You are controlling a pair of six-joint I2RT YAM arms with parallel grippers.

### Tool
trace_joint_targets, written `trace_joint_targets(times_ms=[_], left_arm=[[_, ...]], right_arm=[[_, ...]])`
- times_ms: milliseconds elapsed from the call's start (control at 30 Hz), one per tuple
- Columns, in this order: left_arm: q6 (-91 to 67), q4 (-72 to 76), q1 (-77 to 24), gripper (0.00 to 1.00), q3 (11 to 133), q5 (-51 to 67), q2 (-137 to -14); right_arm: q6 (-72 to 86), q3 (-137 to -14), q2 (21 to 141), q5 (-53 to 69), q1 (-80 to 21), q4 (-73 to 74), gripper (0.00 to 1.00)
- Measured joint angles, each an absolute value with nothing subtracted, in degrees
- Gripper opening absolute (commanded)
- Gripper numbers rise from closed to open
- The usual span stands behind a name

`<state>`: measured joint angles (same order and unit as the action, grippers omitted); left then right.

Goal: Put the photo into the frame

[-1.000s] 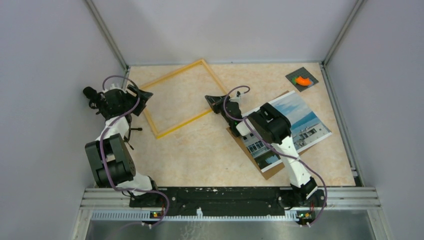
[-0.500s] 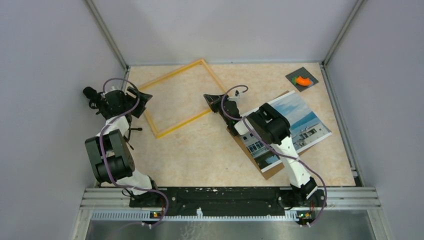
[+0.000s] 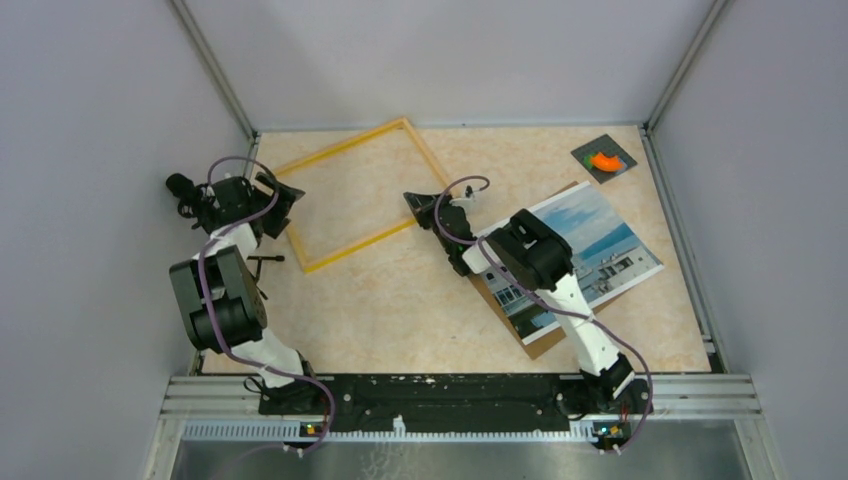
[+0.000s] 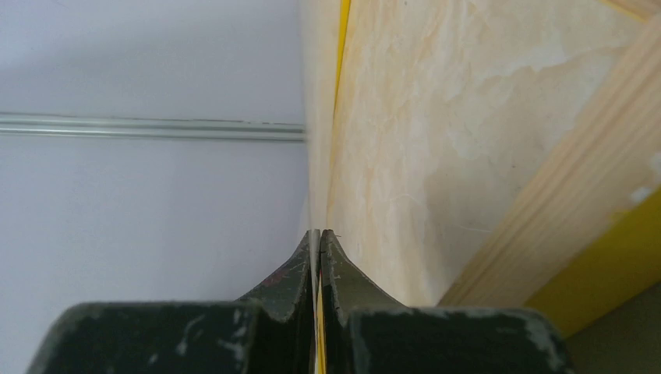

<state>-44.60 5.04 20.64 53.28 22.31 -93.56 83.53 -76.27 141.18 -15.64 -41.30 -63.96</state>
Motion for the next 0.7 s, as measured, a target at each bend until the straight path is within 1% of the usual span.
trace_joint_targets(times_ms=[67,133,400,600,700], left_arm=[[-44.47,2.39,20.53,0.93,54.92,21.39,-93.71],[-44.18,-0.08,20.23,0.98,56.49,19.81,-93.69],[-42.63,-14.87,15.31,0.98,63.99,4.99,-90.52],[-41.39,-17.74,12.97,0.98,64.05,-1.85,-87.0],[-40.21,-18.28,13.04,0.98,63.55,-3.86,-87.02]], right_arm=[[83.53,-76.88,142.23,-16.49,-41.8,-63.9,0.0],[83.7,-77.49,142.98,-17.15,-42.19,-64.25,0.0],[83.64,-78.08,143.13,-20.16,-43.22,-63.51,0.0],[83.77,-77.93,143.11,-20.56,-43.27,-63.44,0.0],[84.05,-77.71,143.04,-20.51,-43.24,-63.46,0.06]])
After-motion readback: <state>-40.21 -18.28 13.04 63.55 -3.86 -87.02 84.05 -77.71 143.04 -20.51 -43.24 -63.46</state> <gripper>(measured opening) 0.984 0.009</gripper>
